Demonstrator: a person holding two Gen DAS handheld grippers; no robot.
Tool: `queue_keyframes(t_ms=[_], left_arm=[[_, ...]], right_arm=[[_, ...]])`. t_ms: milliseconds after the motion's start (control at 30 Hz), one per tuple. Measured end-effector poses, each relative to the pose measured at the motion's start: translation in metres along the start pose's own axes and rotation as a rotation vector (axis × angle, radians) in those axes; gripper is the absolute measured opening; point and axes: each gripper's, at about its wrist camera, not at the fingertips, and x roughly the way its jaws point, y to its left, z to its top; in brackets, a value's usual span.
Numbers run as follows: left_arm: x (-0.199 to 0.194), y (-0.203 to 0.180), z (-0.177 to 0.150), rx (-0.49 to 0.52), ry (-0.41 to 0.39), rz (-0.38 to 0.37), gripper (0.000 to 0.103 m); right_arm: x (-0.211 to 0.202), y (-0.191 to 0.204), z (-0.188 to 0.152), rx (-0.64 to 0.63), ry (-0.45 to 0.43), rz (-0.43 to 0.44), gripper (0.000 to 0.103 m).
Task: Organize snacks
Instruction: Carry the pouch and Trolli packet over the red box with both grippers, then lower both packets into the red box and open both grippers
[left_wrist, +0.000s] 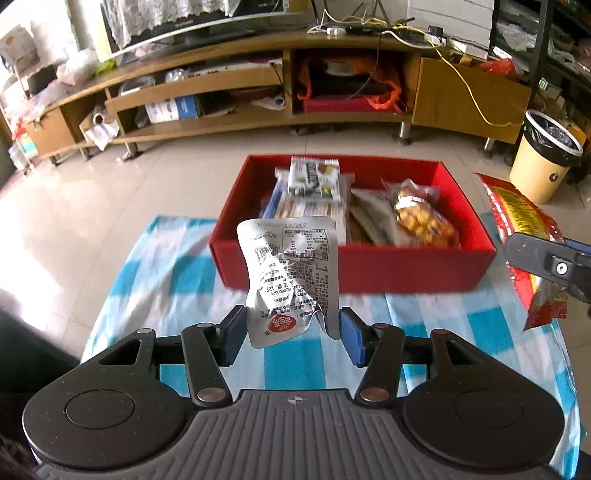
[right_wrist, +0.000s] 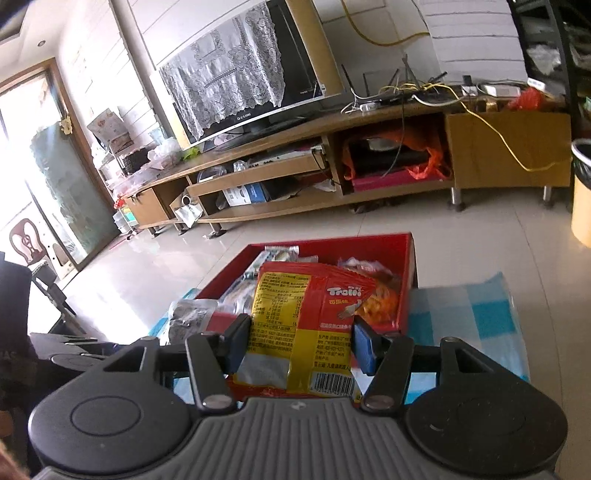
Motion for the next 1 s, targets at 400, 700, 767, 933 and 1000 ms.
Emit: queue_keyframes(t_ms=[400, 700, 767, 933, 1000], left_arm=[[0.047, 0.005, 0.046, -0.005, -0.023, 0.019, 0.061], [0.088, 0.007, 0.065, -0.001, -0.005, 0.029, 0.062], [0.096, 0.006, 0.067, 0.002, 0.003, 0.031, 0.062], [0.105, 0.005, 0.073, -0.002, 0.002, 0.025, 0.07], [0.104, 0.005, 0.076, -0.001, -0.007, 0.03, 0.075]], right_arm=[[0.072, 0.009, 0.037, -0.074, 0.033, -0.031, 0.053], [0.125, 0.002, 0.048, -0.114, 0.077, -0.07, 0.053], [0.134, 0.0, 0.048, -0.123, 0.091, -0.077, 0.054], [0.145, -0.006, 0.047, -0.119, 0.105, -0.091, 0.054], [0.145, -0.009, 0.048, -0.11, 0.102, -0.094, 0.054]])
